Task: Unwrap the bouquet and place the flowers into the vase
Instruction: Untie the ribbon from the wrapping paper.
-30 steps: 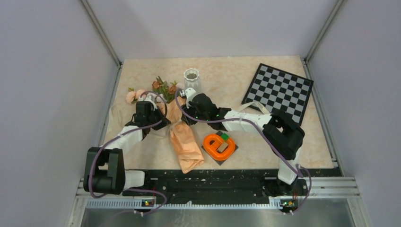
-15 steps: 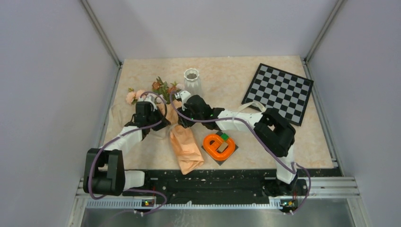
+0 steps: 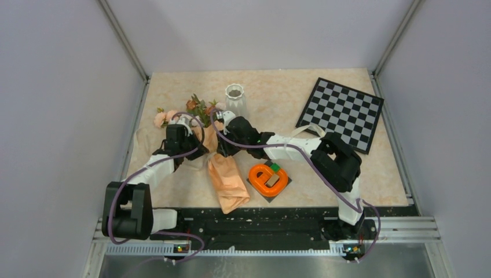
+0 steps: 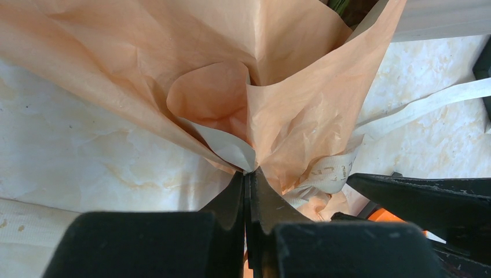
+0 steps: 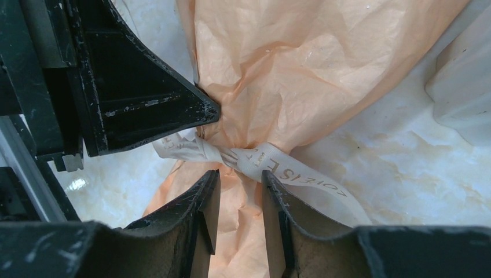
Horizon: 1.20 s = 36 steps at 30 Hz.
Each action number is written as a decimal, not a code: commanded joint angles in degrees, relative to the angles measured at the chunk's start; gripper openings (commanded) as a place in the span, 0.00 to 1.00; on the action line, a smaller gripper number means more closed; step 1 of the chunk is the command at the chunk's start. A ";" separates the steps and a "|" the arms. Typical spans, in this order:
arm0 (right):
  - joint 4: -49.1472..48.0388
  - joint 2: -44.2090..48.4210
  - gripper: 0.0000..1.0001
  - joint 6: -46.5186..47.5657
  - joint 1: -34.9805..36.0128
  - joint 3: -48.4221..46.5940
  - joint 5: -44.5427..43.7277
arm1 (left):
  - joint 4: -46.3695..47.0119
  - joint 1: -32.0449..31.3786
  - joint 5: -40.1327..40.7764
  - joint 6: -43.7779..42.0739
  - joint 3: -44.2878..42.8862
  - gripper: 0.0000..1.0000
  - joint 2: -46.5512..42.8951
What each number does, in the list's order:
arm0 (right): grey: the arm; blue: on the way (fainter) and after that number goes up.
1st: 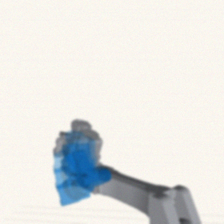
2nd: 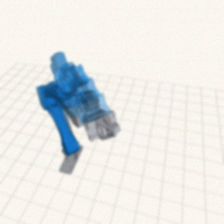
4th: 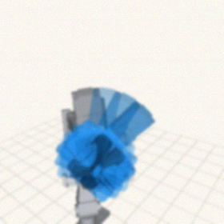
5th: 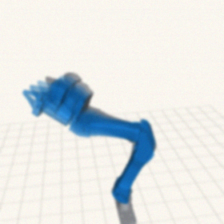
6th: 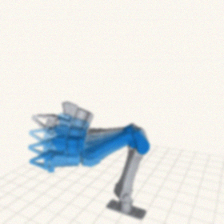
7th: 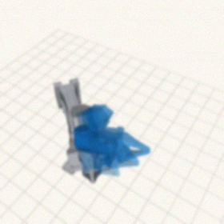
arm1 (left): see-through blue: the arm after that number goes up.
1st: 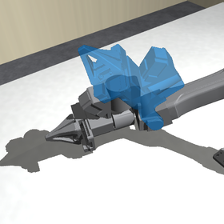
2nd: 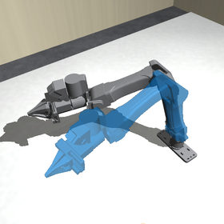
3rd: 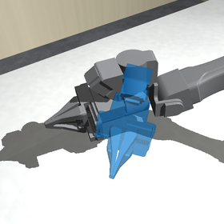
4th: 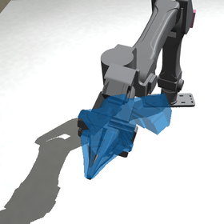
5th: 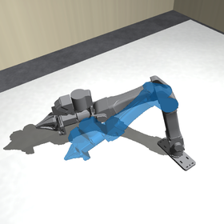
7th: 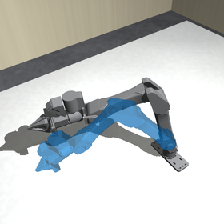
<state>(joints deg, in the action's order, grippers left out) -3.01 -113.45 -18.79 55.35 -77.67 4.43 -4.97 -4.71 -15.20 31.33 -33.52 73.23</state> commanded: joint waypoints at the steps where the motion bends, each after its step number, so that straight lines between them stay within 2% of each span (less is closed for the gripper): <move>1: -2.17 1.02 0.34 -3.00 0.38 -0.37 1.71 | -0.32 -0.04 -0.44 -0.66 0.14 0.00 -0.88; 13: -2.61 2.93 0.32 -3.68 1.39 1.79 0.61 | -0.24 -0.04 -0.38 -0.53 0.00 0.00 -0.43; 20: -1.68 1.40 0.32 -5.54 1.22 0.60 -1.72 | -0.34 -0.04 -0.39 -0.56 -0.09 0.00 -0.31; 36: -2.05 -1.81 0.32 -7.49 -0.54 -1.57 0.09 | -0.31 -0.04 -0.53 -0.75 -1.00 0.00 0.75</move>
<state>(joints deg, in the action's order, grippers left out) -3.66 -113.93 -25.43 55.57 -76.20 4.05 -4.97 -4.71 -15.35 31.35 -33.52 73.30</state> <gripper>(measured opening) 0.320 0.009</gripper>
